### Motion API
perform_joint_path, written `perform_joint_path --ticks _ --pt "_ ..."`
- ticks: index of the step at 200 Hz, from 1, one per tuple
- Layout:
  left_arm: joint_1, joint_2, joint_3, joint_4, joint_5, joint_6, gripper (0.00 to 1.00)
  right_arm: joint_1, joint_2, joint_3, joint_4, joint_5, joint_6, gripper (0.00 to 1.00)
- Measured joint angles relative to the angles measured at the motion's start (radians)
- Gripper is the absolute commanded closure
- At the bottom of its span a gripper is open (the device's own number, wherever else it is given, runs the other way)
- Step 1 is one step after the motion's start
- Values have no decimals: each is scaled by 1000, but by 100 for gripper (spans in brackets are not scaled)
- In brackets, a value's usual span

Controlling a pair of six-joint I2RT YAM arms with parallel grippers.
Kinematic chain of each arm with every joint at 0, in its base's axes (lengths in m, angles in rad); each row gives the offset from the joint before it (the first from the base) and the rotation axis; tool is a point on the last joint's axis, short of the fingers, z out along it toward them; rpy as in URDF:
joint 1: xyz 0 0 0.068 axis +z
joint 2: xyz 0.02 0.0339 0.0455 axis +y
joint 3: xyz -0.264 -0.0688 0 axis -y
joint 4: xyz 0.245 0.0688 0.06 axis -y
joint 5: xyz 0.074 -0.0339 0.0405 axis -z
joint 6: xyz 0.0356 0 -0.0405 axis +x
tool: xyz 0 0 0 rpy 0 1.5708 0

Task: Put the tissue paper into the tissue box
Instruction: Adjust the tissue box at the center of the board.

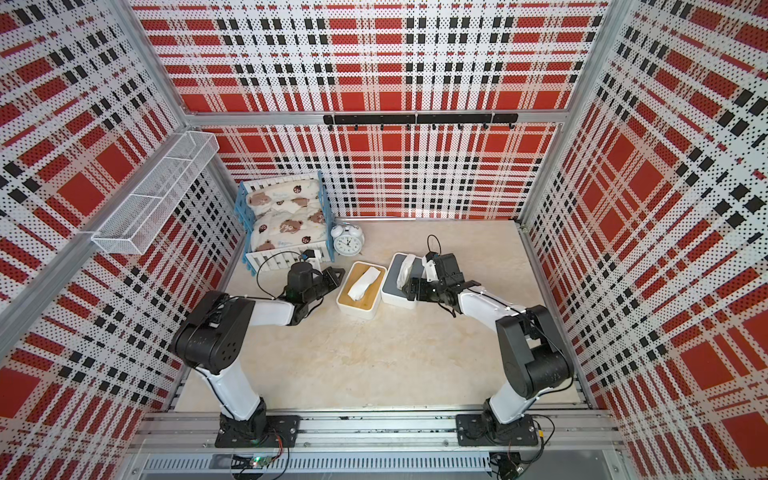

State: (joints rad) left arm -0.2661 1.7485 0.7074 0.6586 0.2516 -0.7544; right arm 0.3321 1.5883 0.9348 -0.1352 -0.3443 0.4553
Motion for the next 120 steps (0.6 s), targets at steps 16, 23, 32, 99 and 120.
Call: perform_joint_path --ticks 16,23,32,99,120 --pt "29 -105 -69 -6 3 0 89 -31 -42 17 -6 -3 -10 7" --pt "39 -137 -87 -10 5 0 89 -51 -56 27 -6 -4 -15 7" --pt "50 -165 -103 -21 7 1 89 -70 -61 43 -6 -7 -20 7" --pt "35 -263 -284 -106 11 20 90 -119 104 262 -49 -44 -51 6" --pt "39 -235 -306 -124 8 31 90 -119 117 270 -48 -58 -48 6"
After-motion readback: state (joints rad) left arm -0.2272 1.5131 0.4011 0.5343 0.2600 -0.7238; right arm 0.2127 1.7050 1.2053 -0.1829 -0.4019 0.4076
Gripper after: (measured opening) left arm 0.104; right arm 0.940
